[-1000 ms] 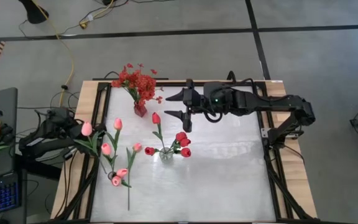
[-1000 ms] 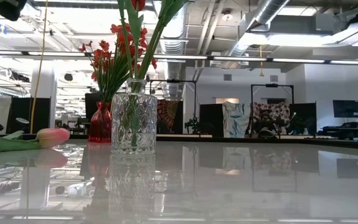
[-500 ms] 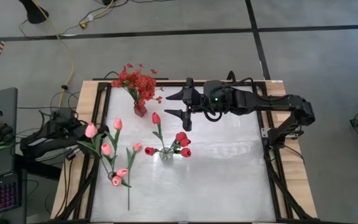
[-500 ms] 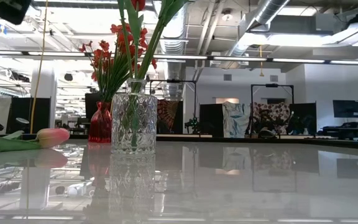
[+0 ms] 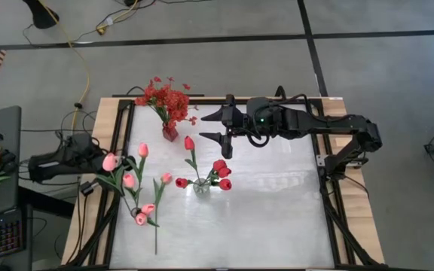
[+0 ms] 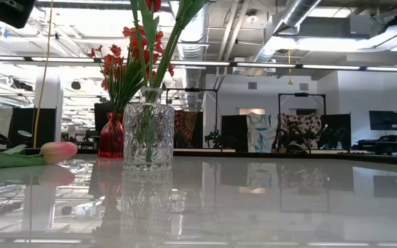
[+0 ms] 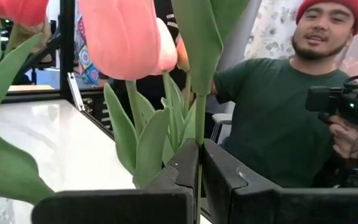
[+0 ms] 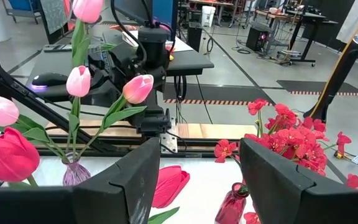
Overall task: Sort flowers into vase by color
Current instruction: Put the pink flower into the purple vase
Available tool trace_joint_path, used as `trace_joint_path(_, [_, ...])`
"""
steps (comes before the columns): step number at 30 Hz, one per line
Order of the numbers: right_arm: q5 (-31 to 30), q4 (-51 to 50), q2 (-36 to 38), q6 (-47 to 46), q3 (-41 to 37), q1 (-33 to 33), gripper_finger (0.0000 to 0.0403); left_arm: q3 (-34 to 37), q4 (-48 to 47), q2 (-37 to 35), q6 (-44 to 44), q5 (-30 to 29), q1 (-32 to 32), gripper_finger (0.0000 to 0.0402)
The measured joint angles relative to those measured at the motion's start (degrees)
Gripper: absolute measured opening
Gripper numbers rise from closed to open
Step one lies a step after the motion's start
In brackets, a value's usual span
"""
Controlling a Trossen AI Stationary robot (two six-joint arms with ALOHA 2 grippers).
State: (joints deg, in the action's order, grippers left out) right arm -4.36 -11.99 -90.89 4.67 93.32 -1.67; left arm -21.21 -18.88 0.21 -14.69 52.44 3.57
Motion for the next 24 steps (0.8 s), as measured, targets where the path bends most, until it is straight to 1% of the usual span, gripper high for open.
trace_joint_path(8, [0.00, 0.00, 0.00, -0.09, 0.00, 0.00, 0.0248, 0.00, -1.32, 0.00, 0.54, -6.65, -5.09, 0.0000])
trace_joint_path(14, [0.00, 0.00, 0.00, -0.09, 0.00, 0.00, 0.0248, 0.00, -2.22, 0.00, 0.76, -10.51, -6.30, 0.0000])
trace_joint_path(19, [0.02, 0.00, 0.00, -0.07, 0.00, 0.00, 0.0248, 0.00, -2.53, 0.00, 0.76, -10.64, -6.36, 0.0000])
trace_joint_path(24, [0.07, -0.05, 0.00, 0.15, 0.00, 0.00, 0.0248, 0.95, -2.36, 0.02, 0.16, -8.28, -6.59, 0.0000])
